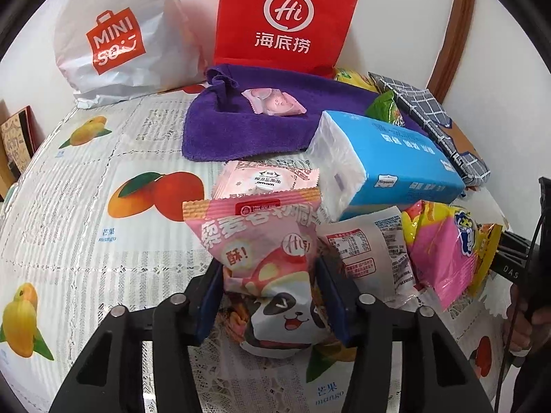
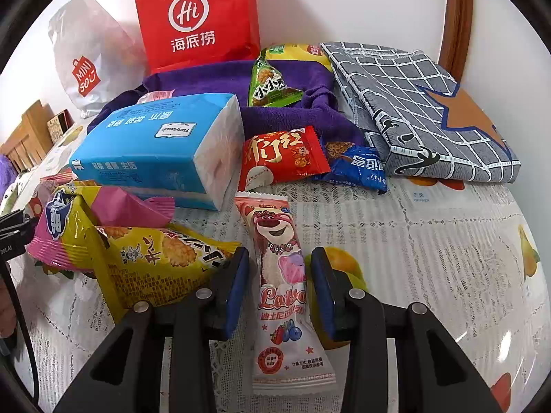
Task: Organize snacks
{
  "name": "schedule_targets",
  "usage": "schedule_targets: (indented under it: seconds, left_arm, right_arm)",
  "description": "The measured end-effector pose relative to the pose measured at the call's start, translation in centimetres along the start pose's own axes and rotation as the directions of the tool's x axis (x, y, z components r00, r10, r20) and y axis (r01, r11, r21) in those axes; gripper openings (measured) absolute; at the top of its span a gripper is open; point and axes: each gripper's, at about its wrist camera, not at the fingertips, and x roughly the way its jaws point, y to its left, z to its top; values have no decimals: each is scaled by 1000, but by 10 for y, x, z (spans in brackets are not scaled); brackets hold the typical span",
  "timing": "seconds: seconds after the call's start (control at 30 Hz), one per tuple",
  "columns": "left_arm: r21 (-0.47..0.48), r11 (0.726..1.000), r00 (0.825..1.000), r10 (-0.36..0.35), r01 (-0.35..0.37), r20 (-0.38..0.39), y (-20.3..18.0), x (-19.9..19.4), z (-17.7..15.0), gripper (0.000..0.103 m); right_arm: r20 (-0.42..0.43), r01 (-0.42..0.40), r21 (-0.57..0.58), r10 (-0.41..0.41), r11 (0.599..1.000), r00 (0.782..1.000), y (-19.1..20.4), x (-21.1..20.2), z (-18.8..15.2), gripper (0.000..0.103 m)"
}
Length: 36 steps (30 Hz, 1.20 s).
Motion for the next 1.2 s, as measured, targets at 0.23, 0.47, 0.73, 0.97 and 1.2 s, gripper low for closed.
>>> schedule_targets:
  seconds: [0.23,0.47,0.73,0.97,1.2]
  left_arm:
    - [1,1000,1000,-25,25,1,-2,-1,0,45]
    - [-18,999,1000,-30,30,-1,0,-5,0,44]
    - [-30,997,998,-68,68,19,3,-28,2,44]
    - [-19,996,995,-86,87,40,-10,-48,6,44]
    - [11,995,993,-101,101,53,-32,-67,10,44]
  right_arm:
    - [1,-9,7,9,1000,1000,-1,0,0,39]
    - [15,-29,45,28,999,999,-9,-3,0,24]
    - [50,-39,56,36,998,998,-7,-21,-4,23]
    - [90,-53,62,48,997,995,-7,-41,-5,22]
    - [125,-74,71,65,995,990,-6,-61,2,22]
